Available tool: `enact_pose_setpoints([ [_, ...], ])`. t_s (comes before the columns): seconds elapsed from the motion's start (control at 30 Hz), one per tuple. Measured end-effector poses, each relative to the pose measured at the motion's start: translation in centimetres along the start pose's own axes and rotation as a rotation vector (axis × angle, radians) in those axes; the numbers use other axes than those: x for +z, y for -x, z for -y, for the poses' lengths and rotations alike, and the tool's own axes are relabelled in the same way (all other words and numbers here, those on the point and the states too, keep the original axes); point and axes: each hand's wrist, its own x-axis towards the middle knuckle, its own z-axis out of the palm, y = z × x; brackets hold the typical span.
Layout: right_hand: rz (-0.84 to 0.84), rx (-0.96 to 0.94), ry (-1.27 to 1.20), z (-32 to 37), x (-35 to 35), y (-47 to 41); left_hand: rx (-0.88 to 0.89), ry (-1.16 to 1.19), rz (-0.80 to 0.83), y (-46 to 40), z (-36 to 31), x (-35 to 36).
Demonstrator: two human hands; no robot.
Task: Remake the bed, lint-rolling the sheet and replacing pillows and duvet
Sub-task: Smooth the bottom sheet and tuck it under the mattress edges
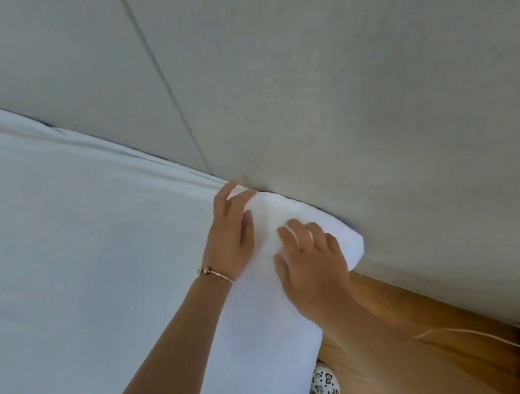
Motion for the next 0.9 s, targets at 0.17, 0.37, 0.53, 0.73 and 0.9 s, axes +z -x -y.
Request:
enact_pose_setpoints([
  [0.17,0.303,-0.140,0.107,-2.6,1.7,-0.2,-0.338,-0.642,0.468,3.1,3.3,-3.1],
  [0.37,0.353,0.066,0.249,1.3,1.5,0.9,-0.329,-0.408,0.580,2.0,3.6,-4.8],
  [0.53,0.294,-0.060,0.408,5.9,-1.3,-1.8,-0.284,-0.235,0.430,7.0,4.2,-10.2],
  [0.73,0.273,-0.400,0.299,15.5,-1.0,-10.3,-0.469,-0.326,0.332,10.5,8.1,-16.2],
  [0.9,0.380,-0.492,0.238,20.7,0.7,-16.7,-0.600,-0.398,0.331,7.3,11.8,-18.5],
])
